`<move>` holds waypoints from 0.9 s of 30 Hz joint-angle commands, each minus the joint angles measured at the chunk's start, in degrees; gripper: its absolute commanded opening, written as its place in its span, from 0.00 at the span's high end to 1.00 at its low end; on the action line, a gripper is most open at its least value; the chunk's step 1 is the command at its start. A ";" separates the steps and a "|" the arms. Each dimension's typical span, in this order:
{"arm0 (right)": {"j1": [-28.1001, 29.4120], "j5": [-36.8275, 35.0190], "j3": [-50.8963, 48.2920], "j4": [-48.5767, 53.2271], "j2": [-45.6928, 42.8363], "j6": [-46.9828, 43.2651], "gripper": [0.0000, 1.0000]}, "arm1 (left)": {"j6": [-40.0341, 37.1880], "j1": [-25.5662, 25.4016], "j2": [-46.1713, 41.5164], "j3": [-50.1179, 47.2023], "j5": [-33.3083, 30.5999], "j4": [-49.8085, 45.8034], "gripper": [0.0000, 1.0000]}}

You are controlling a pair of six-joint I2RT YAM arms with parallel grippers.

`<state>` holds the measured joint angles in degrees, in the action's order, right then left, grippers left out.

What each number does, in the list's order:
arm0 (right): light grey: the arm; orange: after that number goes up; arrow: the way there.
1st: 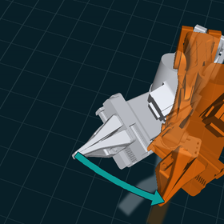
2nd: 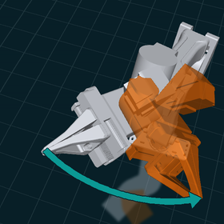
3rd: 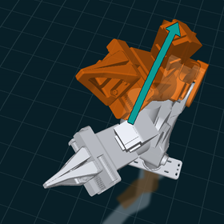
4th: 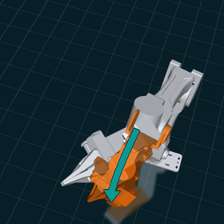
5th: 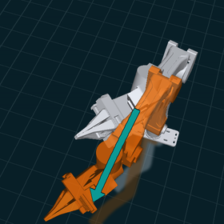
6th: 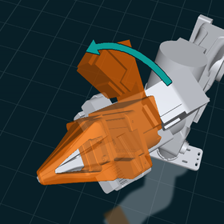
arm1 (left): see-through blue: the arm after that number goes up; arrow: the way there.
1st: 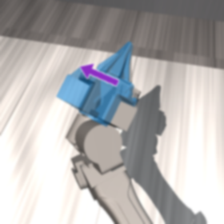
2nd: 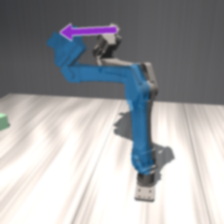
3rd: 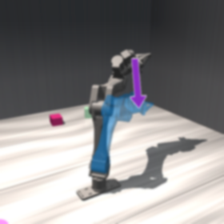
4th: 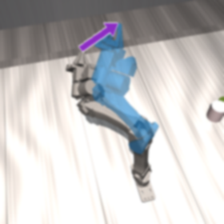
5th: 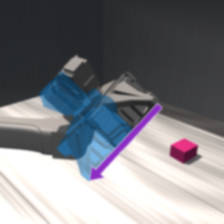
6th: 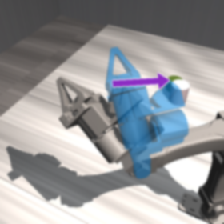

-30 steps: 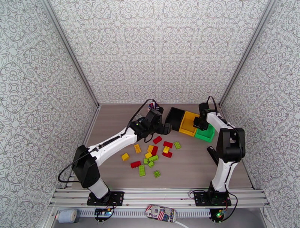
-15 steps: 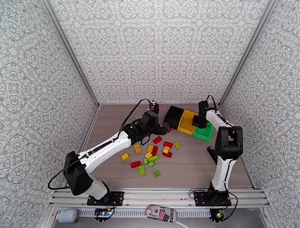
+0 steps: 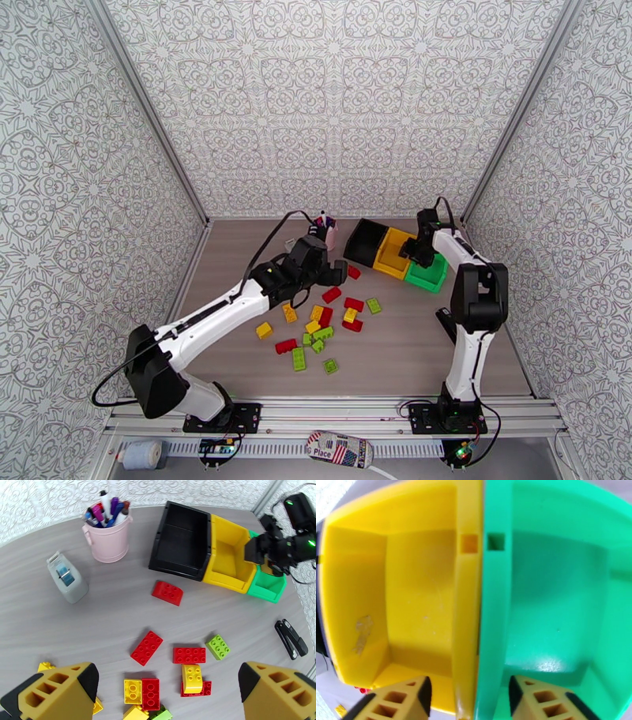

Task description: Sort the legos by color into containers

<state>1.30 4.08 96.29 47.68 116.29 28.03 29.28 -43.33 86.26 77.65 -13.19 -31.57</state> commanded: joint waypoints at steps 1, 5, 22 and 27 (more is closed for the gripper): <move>0.28 -1.39 -2.00 -0.14 -7.90 -0.94 0.39 | 3.31 2.53 -0.57 -0.55 0.75 -2.64 0.01; 1.70 -2.13 -6.11 1.37 -14.13 -2.29 0.38 | 6.21 5.44 -0.08 -1.06 2.47 -4.77 0.01; 22.59 -4.35 -24.61 2.26 -20.38 4.15 0.40 | 17.18 4.51 -4.96 -14.00 4.31 -6.64 0.03; 24.36 -6.32 -23.54 4.80 -19.78 6.50 0.40 | 19.84 0.92 -5.47 -14.37 2.84 -8.53 0.03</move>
<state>25.21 0.21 72.40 50.13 95.94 31.86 46.22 -40.80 82.11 63.90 -9.96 -37.95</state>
